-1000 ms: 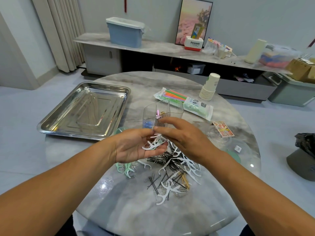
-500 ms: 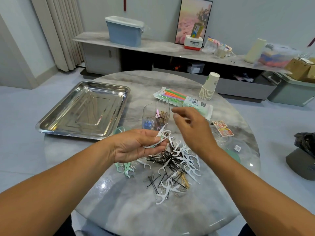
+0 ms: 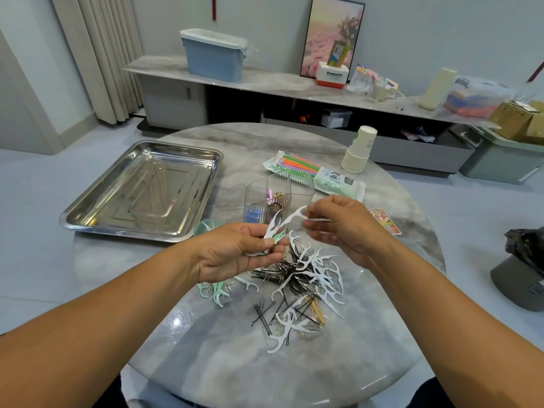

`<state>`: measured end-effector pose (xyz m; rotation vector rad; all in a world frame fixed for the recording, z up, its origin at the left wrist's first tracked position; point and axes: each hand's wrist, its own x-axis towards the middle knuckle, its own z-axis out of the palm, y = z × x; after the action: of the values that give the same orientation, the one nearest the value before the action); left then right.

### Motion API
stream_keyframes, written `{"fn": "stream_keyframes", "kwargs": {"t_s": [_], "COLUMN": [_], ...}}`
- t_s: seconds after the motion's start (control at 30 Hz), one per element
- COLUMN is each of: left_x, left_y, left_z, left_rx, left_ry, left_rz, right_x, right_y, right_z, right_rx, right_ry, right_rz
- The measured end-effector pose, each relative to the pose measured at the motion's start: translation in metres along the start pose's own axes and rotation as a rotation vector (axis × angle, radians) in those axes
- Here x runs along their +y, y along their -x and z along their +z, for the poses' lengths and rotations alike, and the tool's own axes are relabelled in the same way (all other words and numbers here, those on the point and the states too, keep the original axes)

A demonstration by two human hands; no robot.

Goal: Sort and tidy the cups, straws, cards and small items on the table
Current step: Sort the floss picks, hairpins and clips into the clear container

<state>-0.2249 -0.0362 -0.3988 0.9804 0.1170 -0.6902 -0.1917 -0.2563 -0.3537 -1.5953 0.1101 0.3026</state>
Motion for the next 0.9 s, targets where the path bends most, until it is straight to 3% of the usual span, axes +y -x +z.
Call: {"fn": "stream_keyframes", "kwargs": {"t_s": [0.07, 0.13, 0.2, 0.27, 0.37, 0.43, 0.5, 0.57, 0.63, 0.7, 0.8, 0.9], "left_x": [0.001, 0.002, 0.004, 0.005, 0.005, 0.005, 0.005, 0.005, 0.005, 0.005, 0.004, 0.004], "left_y": [0.0, -0.001, -0.002, -0.003, -0.001, 0.0, 0.0, 0.002, 0.002, 0.002, 0.003, 0.009], "left_z": [-0.001, -0.002, -0.001, -0.001, 0.0, 0.0, -0.003, -0.006, -0.006, -0.002, 0.006, 0.007], "left_rx": [0.024, 0.049, 0.054, 0.02, -0.034, -0.004, 0.039, 0.049, 0.07, 0.12, 0.191, 0.246], "left_ry": [0.037, 0.089, 0.118, 0.126, 0.117, 0.097, 0.122, 0.133, 0.092, -0.027, -0.38, -0.827], "left_rz": [0.009, 0.005, -0.014, -0.032, -0.014, 0.04, 0.066, 0.052, 0.05, 0.078, 0.152, 0.249], "right_x": [-0.002, 0.0, 0.007, 0.018, 0.032, 0.036, 0.034, 0.025, 0.016, 0.014, 0.015, 0.014], "right_y": [0.001, 0.004, 0.009, 0.012, 0.015, 0.015, 0.014, 0.012, 0.01, 0.007, 0.005, 0.004], "right_z": [-0.001, 0.001, 0.007, 0.019, 0.036, 0.04, 0.041, 0.04, 0.04, 0.039, 0.047, 0.054], "right_rx": [0.162, 0.289, 0.255, 0.203, 0.118, 0.115, 0.197, 0.238, 0.112, -0.062, -0.181, -0.157], "right_ry": [0.054, 0.297, 0.694, 1.015, 1.184, 1.116, 0.897, 0.589, 0.317, 0.128, -0.055, -0.145], "right_rz": [-0.218, -0.574, -0.983, -1.281, -1.425, -1.348, -1.139, -0.757, -0.286, 0.024, 0.123, 0.141]}}
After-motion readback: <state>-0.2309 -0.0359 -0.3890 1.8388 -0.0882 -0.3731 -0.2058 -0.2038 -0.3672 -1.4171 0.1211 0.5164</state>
